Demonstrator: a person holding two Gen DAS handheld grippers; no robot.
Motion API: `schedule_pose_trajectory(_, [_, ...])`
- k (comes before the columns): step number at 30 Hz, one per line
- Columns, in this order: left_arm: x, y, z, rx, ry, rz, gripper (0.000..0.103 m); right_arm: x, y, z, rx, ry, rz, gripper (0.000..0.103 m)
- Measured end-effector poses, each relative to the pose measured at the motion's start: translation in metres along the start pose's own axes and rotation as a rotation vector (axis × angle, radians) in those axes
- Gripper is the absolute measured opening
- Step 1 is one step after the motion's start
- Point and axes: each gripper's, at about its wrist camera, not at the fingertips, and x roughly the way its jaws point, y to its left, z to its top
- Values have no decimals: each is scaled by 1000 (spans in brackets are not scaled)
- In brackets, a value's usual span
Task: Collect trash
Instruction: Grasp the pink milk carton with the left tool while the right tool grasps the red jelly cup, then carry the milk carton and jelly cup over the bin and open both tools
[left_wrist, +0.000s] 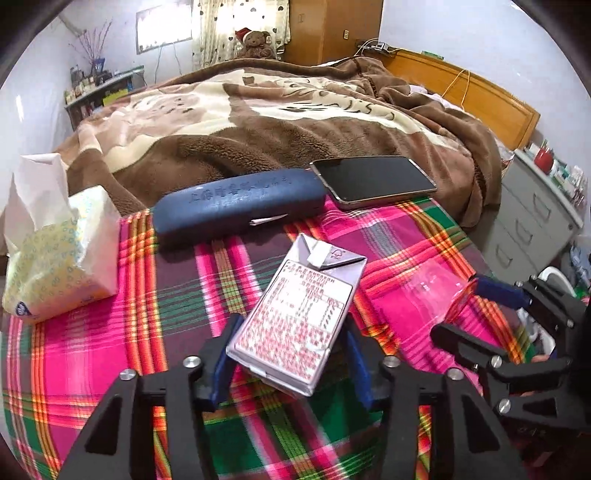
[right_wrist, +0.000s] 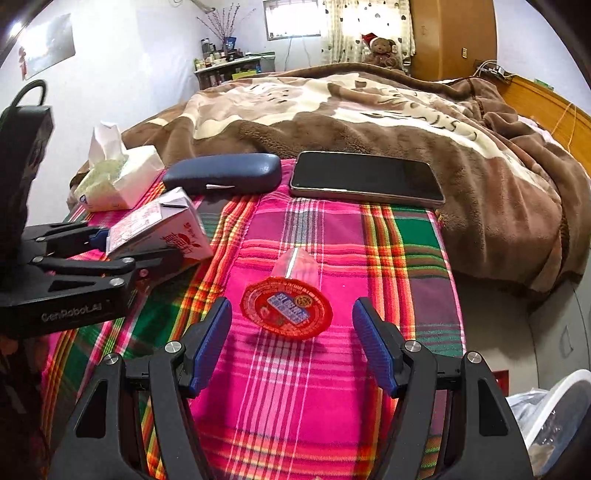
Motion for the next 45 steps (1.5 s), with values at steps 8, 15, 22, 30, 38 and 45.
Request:
schedule_pose_trajectory(8, [-9, 15, -10, -56, 2, 19, 45, 5, 1, 3, 25, 14, -11, 69])
schedule_pose_trajectory(15, [-16, 17, -18, -83, -1, 17, 45, 5, 0, 2, 53, 12, -28, 49])
schedule_pose_trajectory(22, [-20, 19, -13, -100, -41, 0, 52, 2, -9, -2, 101, 14, -16, 47])
schedule_pose_trajectory(30, [-6, 24, -1, -115, -31, -20, 68, 6, -11, -2, 112, 19, -4, 47])
schedule_pose_trajectory(38, [8, 15, -3, -103, -7, -1, 39, 5, -12, -2, 119, 17, 7, 47])
schedule_pose_trajectory(45, [-9, 5, -9, -90, -30, 9, 38, -2, -12, -6, 130, 4, 18, 47])
